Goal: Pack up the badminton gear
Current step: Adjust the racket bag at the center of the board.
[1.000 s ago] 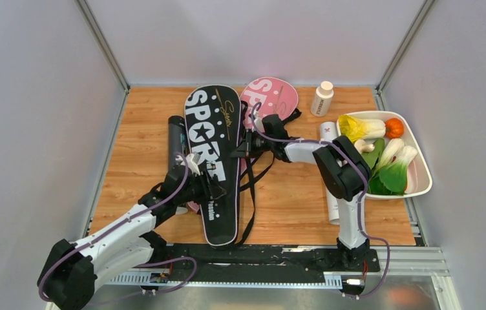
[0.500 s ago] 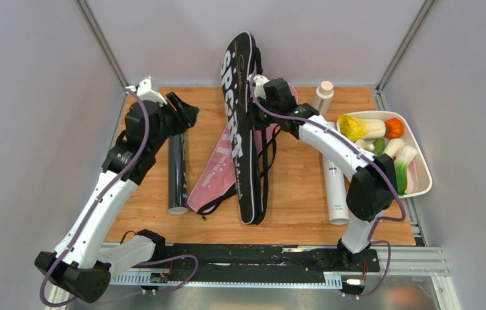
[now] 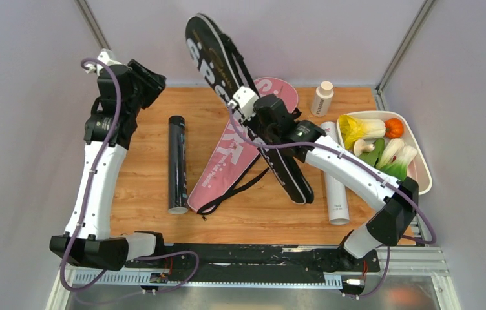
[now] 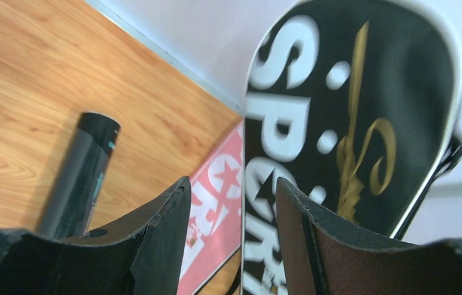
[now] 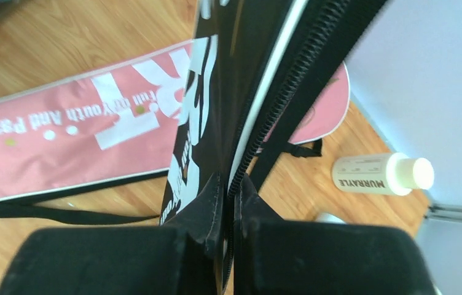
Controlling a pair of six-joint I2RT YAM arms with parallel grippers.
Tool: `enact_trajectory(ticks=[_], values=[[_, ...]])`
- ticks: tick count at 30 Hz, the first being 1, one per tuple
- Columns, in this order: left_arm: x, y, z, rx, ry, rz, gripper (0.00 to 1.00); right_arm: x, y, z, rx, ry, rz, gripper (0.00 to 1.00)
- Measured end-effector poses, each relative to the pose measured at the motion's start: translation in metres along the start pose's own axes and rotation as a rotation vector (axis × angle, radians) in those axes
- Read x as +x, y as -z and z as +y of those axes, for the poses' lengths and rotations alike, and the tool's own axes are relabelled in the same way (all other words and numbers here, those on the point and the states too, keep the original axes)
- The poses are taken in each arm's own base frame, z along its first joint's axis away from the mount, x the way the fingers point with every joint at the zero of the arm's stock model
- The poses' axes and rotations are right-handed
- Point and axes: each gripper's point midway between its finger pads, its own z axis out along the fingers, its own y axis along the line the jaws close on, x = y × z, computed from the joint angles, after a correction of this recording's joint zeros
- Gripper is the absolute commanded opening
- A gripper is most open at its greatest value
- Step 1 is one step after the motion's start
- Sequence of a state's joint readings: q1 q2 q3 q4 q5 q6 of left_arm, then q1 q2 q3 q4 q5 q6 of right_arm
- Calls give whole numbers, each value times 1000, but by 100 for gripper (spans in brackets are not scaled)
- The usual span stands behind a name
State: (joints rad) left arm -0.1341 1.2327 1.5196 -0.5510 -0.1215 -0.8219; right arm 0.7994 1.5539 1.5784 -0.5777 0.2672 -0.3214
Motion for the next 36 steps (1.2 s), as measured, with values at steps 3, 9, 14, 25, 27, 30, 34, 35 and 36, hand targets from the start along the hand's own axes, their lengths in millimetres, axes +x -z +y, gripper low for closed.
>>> enact_trajectory(ticks=[3,9,14,25,27,30,34,35,36], values=[[-28,-3,12,-68,70,-45,62,16,-6,9,54,99,36,0],[-49,3,34,-145,167,-70,63,52,-14,42,150,307,117,0],[-15,9,60,-198,199,3,64,72,-17,68,203,374,126,0],[51,17,120,-343,230,137,65,106,-5,129,149,418,88,0],[56,16,123,-344,235,147,65,111,-4,137,131,421,81,0],[67,13,129,-345,238,172,64,116,-3,145,110,411,77,0],[92,11,144,-368,244,233,64,118,-3,149,98,387,70,0],[99,12,150,-377,243,247,64,118,-3,150,94,381,69,0],[105,13,155,-387,241,257,64,119,-3,151,88,378,71,0]])
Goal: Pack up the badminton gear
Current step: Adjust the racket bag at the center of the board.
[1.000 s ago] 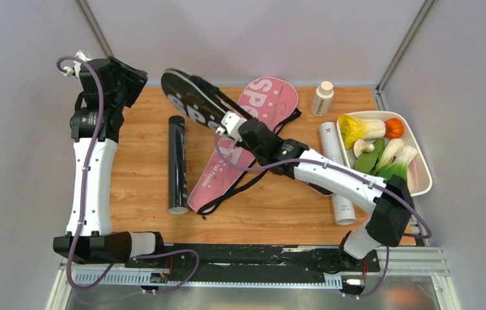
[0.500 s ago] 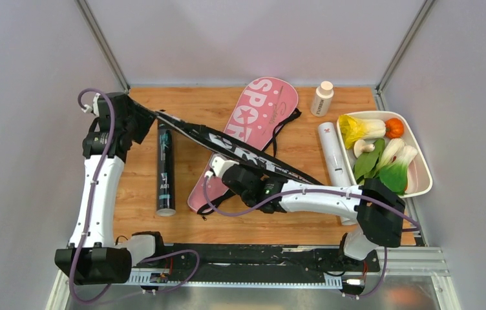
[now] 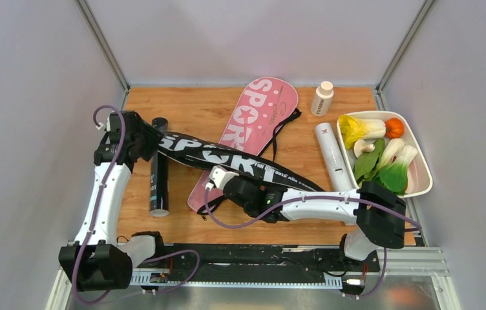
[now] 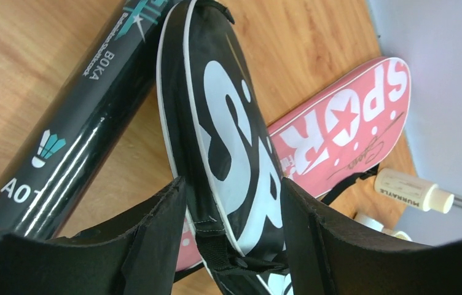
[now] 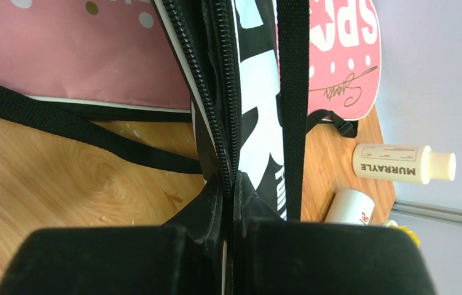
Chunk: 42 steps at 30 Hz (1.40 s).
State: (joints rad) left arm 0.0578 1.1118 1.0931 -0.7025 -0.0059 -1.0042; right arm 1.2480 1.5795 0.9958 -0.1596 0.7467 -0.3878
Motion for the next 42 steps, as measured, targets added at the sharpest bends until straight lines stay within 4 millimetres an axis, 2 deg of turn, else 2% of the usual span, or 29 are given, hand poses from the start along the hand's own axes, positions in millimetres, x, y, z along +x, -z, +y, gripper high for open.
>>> enact_trajectory(ticks=[3,17,25,27,28,29,30,31,32,34,37,39,42], values=[[5,1,9,-12,-14,6,64,3,0,5,-17,-6,1,0],[-1,26,20,-18,-87,-58,64,3,2,9,-33,-48,-16,0],[20,-4,44,-104,-92,30,62,3,2,11,-42,-51,-19,0],[20,-8,47,-119,-94,34,58,4,1,14,-49,-55,-23,0],[20,-9,49,-123,-95,33,52,5,1,15,-55,-57,-25,0],[21,-11,50,-127,-95,34,47,5,1,17,-62,-59,-29,2],[22,-12,52,-130,-91,34,35,6,1,19,-68,-61,-31,7],[23,-13,53,-132,-89,36,28,6,1,21,-78,-67,-36,13],[24,-15,55,-133,-87,37,15,6,1,22,-86,-73,-38,19],[26,-17,57,-135,-73,39,3,4,2,25,-106,-93,-45,33],[30,-19,59,-140,-52,47,0,-5,9,28,-160,-151,-78,54],[32,-20,60,-139,-40,54,0,-19,17,23,-203,-204,-126,58],[35,-21,62,-136,-30,68,0,-55,26,2,-224,-286,-226,59]])
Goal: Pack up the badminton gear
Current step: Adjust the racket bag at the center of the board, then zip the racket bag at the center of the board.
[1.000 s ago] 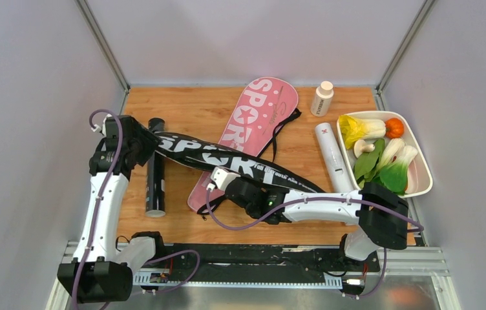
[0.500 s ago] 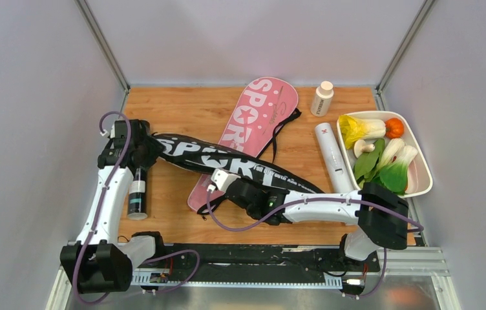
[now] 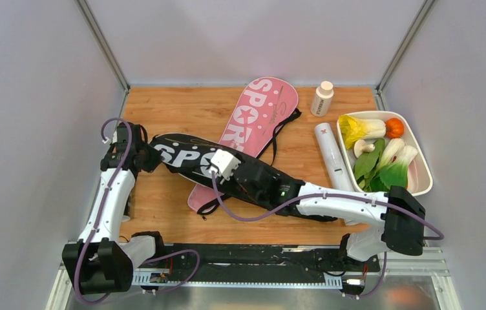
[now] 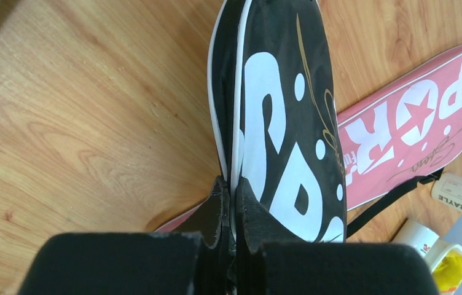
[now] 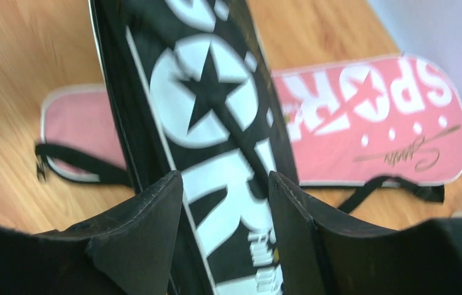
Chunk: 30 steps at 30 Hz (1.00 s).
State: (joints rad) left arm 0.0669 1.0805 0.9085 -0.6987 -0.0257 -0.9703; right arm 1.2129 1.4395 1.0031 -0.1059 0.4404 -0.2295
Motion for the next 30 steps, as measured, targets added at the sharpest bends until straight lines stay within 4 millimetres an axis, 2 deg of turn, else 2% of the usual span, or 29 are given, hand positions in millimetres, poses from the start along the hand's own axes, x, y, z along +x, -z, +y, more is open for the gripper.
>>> enact_trajectory(ticks=[3,6,8,15,16,17,19,20,21,24,27,30], values=[[2,1,0,5,13,5,0,-39,-4,-14,4,-42,-90,62],[2,4,-3,21,23,3,0,-58,-15,-19,0,-37,-135,67],[1,7,-5,32,29,1,0,-58,-26,-14,-20,-13,-133,68],[3,10,-6,48,44,5,0,-27,-69,9,-121,65,-55,66],[4,10,-6,49,46,7,0,-25,-73,9,-121,73,-47,63],[4,10,-6,50,47,9,0,-24,-78,8,-121,80,-43,52],[5,10,-7,52,50,14,0,-26,-87,5,-115,94,-42,21],[6,10,-7,53,51,16,0,-28,-92,2,-109,103,-43,8],[6,10,-6,53,52,16,0,-32,-96,0,-104,106,-46,0],[7,9,-5,50,54,17,0,-47,-102,-3,-114,93,-56,0],[8,8,-3,47,55,18,0,-67,-96,4,-188,50,-88,0],[8,7,-3,52,59,15,0,-74,-80,29,-303,-30,-106,0]])
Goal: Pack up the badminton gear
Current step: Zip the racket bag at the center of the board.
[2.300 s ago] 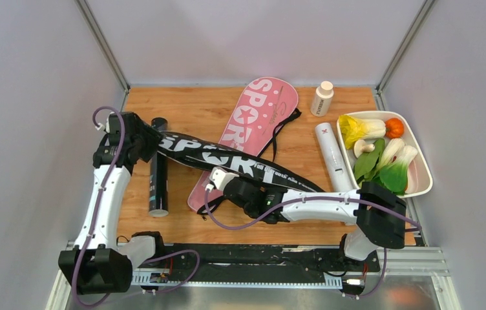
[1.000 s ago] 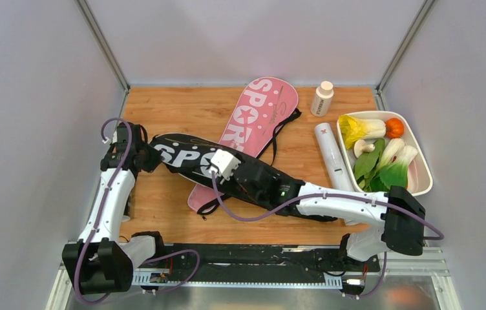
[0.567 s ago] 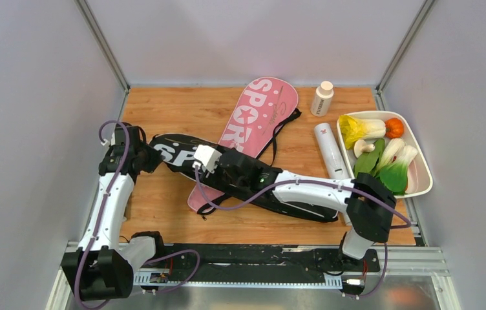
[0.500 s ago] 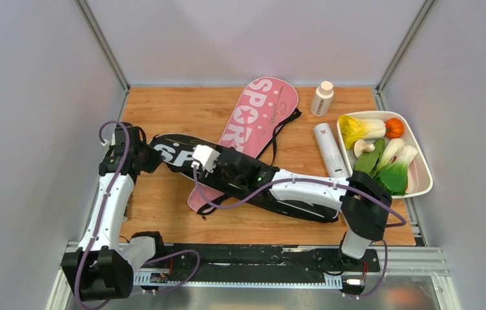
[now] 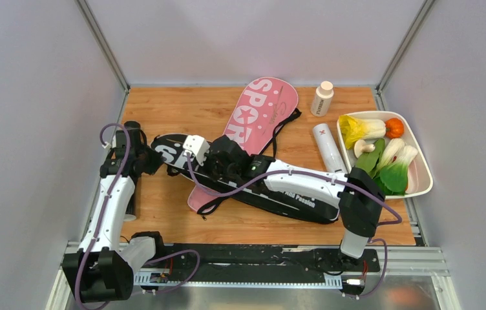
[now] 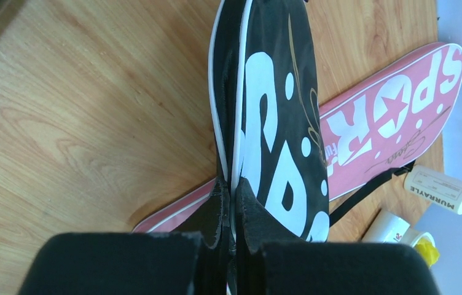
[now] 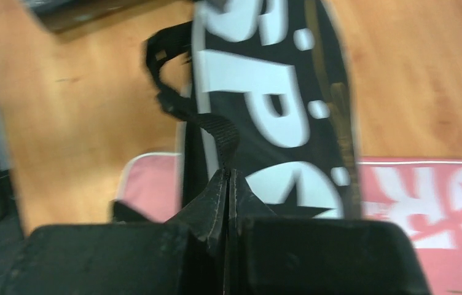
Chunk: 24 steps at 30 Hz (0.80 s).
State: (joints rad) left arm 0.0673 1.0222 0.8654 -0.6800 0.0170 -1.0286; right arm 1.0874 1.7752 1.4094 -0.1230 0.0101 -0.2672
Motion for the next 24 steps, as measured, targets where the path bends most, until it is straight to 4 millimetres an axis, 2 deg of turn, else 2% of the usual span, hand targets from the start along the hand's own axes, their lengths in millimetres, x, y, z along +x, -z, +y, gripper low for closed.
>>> enact_trajectory(ticks=[3,6,9,11,15,20,24], values=[[0,0,0,10,10,-6,0,9,6,40,-110,-100,18,5],[0,1,-2,21,25,-12,0,26,10,81,-191,-207,71,19],[0,1,-2,25,43,-15,0,42,8,110,-227,-300,127,35],[1,1,-1,25,51,-15,0,51,4,123,-236,-352,160,40],[2,2,-1,27,68,-16,0,62,-2,124,-202,-425,196,43],[2,5,-2,37,86,-17,0,51,-5,102,-86,-467,145,38],[3,8,1,28,101,-17,0,40,-11,80,27,-474,80,24]])
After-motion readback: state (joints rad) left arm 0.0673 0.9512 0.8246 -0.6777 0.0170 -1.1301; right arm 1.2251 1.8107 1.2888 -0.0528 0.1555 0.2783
